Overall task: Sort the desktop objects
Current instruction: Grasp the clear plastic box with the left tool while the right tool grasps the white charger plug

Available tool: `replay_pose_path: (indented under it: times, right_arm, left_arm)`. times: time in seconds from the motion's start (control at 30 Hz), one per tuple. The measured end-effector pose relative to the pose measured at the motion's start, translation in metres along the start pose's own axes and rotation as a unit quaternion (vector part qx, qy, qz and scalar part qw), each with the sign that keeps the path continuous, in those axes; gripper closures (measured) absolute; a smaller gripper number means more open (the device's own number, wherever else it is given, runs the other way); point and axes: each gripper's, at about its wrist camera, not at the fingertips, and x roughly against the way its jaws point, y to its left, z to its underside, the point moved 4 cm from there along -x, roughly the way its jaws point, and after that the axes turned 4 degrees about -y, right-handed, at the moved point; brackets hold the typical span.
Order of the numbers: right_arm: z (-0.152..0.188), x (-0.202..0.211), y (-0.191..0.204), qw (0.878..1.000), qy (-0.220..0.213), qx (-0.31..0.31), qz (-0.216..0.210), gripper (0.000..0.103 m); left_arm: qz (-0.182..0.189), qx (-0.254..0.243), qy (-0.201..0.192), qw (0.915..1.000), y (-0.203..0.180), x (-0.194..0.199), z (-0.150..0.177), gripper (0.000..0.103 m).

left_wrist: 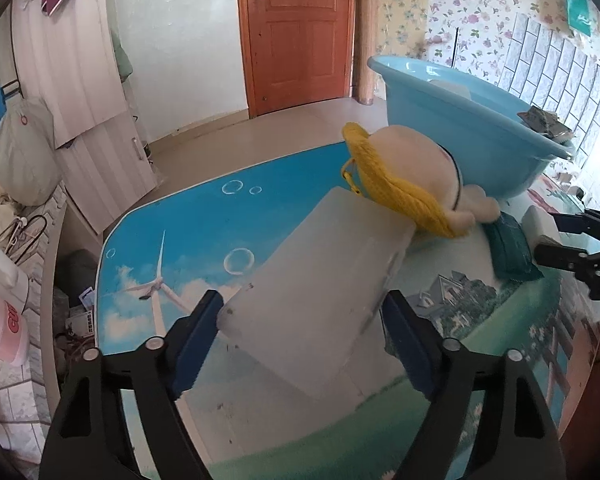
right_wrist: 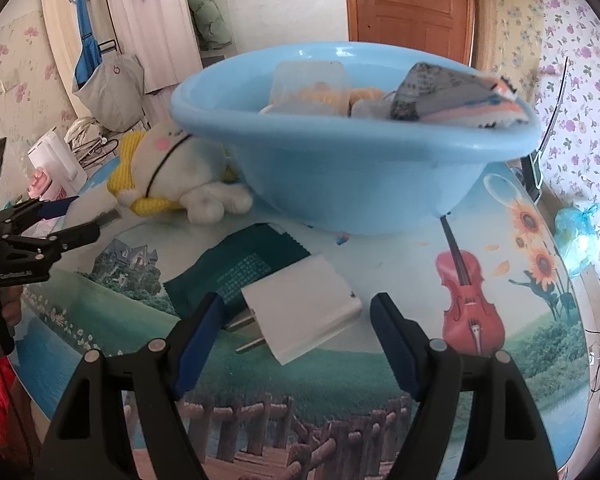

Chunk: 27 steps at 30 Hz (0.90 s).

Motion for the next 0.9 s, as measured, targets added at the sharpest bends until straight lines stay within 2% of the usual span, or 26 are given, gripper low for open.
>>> replay_pose_path:
  times: [0.07,0.1,0.2,0.53,0.7,0.9]
  right_arm:
    - [0.001,0.002,0.002,1.000,-0.006,0.003,-0.004,0.038]
    - [0.001,0.003,0.003,1.000,-0.006,0.003,-0.004,0.039]
    - [0.003,0.008,0.002,1.000,-0.006,-0.006,-0.007,0.039]
    - [0.015,0.033,-0.006,0.999,-0.012,-0.027,0.014,0.039]
    - [0.025,0.042,-0.015,0.999,-0.012,-0.044,0.029,0.039]
    - [0.039,0.055,-0.025,0.998,-0.016,-0.048,0.044,0.039]
  left_arm:
    - [0.002,0.000,0.002,1.0000,-0.001,0.003,0.003,0.028]
    - [0.003,-0.001,0.003,1.0000,-0.001,0.005,0.004,0.030]
    - [0.006,-0.004,0.006,1.0000,-0.004,0.011,0.009,0.034]
    - [0.022,-0.011,0.010,0.9997,-0.032,0.033,0.029,0.036]
    - [0.028,-0.011,0.013,0.9995,-0.050,0.046,0.042,0.037]
    - [0.052,-0.027,0.014,0.9982,-0.082,0.056,0.051,0.037]
